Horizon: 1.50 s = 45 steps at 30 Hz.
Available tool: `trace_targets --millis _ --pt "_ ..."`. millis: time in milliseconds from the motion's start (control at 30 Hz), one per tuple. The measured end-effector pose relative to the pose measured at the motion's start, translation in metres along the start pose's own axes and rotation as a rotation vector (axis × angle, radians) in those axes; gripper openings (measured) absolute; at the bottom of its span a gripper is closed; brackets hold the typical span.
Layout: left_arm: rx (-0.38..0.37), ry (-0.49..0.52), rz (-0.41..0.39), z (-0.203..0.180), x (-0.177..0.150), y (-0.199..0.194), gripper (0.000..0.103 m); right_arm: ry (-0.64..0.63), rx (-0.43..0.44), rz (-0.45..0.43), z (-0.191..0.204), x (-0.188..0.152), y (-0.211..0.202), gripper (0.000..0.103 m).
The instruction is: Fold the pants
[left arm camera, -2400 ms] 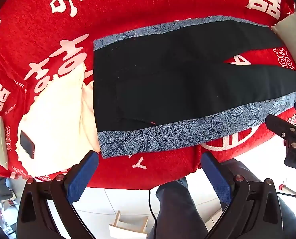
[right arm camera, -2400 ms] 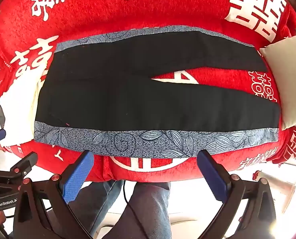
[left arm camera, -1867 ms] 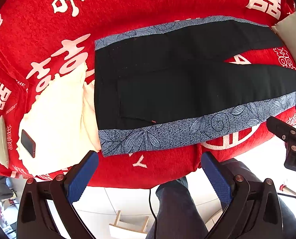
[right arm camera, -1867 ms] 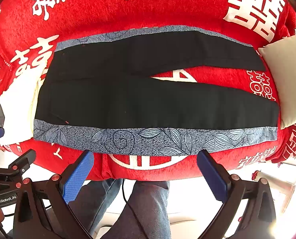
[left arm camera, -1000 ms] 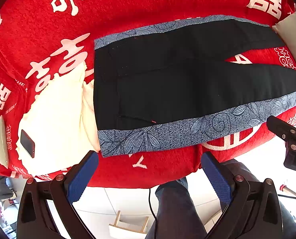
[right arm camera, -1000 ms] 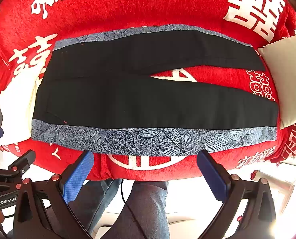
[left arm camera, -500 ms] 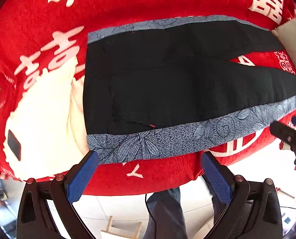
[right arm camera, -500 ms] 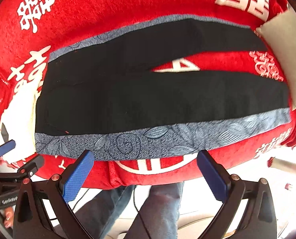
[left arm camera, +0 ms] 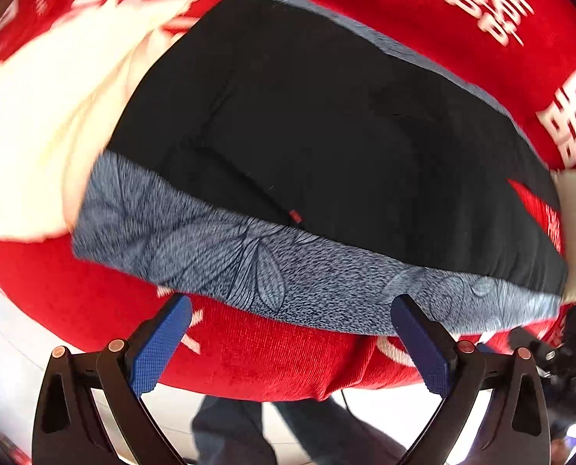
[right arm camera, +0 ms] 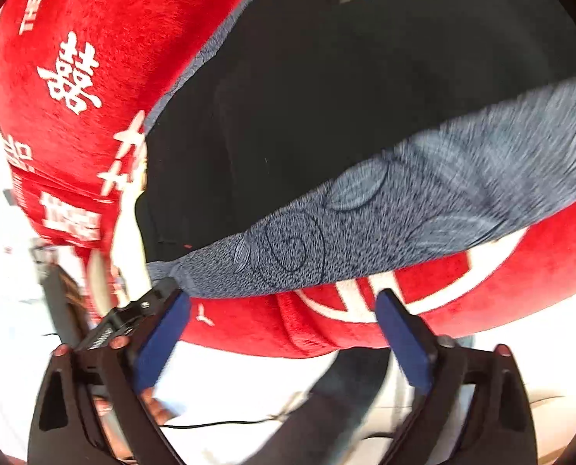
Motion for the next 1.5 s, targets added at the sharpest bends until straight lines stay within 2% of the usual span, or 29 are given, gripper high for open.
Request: trace_targets --millis 33,133,400,500,567,600,633,667,700,767,800,833,867,933,1033,1100,1200,1333,1500 --pt "-0.001 -0.02 -0.008 0.004 -0.002 0.001 0.103 0.018 0.031 0.011 -0.002 -0.002 0.004 0.084" --pt "-0.025 -0.091 -0.031 0.016 -0.006 0.004 0.103 0.072 0.121 0.039 -0.009 -0.006 0.015 0.08" --pt "-0.06 -0.112 -0.014 0.028 -0.021 0.018 0.103 0.185 0.301 0.058 -0.011 -0.005 0.038 0.078" --pt "-0.054 -0.116 -0.033 0.024 -0.016 0.021 0.103 0.225 0.358 0.042 -0.005 0.001 0.04 0.073" --pt "-0.059 -0.127 -0.037 0.018 -0.012 0.021 0.103 0.248 0.375 0.024 -0.002 0.009 0.042 0.062" --pt "-0.067 -0.136 -0.037 0.016 -0.01 0.022 0.103 0.26 0.381 0.018 -0.001 0.014 0.042 0.044" --pt "-0.074 -0.145 -0.036 0.013 -0.009 0.022 0.103 0.27 0.379 0.019 0.0 0.018 0.043 0.019" --pt "-0.082 -0.157 -0.036 0.011 -0.006 0.022 0.103 0.284 0.375 0.02 0.001 0.021 0.044 0.011" --pt "-0.088 -0.167 -0.038 0.009 -0.004 0.022 0.097 0.298 0.392 0.017 0.006 0.026 0.042 0.009" --pt "-0.087 -0.181 -0.05 0.006 0.001 0.022 0.074 0.281 0.436 0.014 0.017 0.031 0.03 0.008" --pt "-0.097 -0.189 -0.063 0.004 0.006 0.021 0.041 0.268 0.447 0.016 0.022 0.03 0.026 0.008" --pt "-0.14 -0.208 -0.06 0.001 0.01 0.02 0.016 0.255 0.454 0.022 0.027 0.03 0.022 0.008" --pt "-0.166 -0.264 -0.052 0.003 0.015 0.018 0.016 0.239 0.449 0.029 0.031 0.03 0.018 0.008" --pt "-0.164 -0.277 -0.079 0.004 0.026 0.004 0.014 0.213 0.439 0.039 0.034 0.031 0.011 0.008" --pt "-0.128 -0.167 -0.123 -0.012 0.043 -0.023 0.014 0.158 0.409 0.042 0.045 0.04 0.001 0.008" --pt "-0.118 -0.096 -0.147 -0.027 0.061 -0.041 0.014 0.075 0.386 0.031 0.059 0.053 -0.011 0.008" --pt "-0.129 -0.058 -0.161 -0.037 0.086 -0.055 0.014 -0.052 0.357 0.023 0.085 0.081 -0.023 0.008" --pt "-0.142 -0.025 -0.169 -0.055 0.136 -0.045 0.015 -0.151 0.331 0.018 0.112 0.126 -0.023 0.008" --pt "-0.114 0.02 -0.194 -0.068 0.201 -0.002 0.015 -0.232 0.281 0.005 0.136 0.188 0.011 0.008"
Point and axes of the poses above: each gripper's, at about its wrist camera, not at the fingertips, and y roughly the way its jaws point, z to its left, x to its top, the point moved 10 cm from there along y, roughly the way its jaws point, and after that the axes turned 12 degrees about -z, right-handed, at the moved point
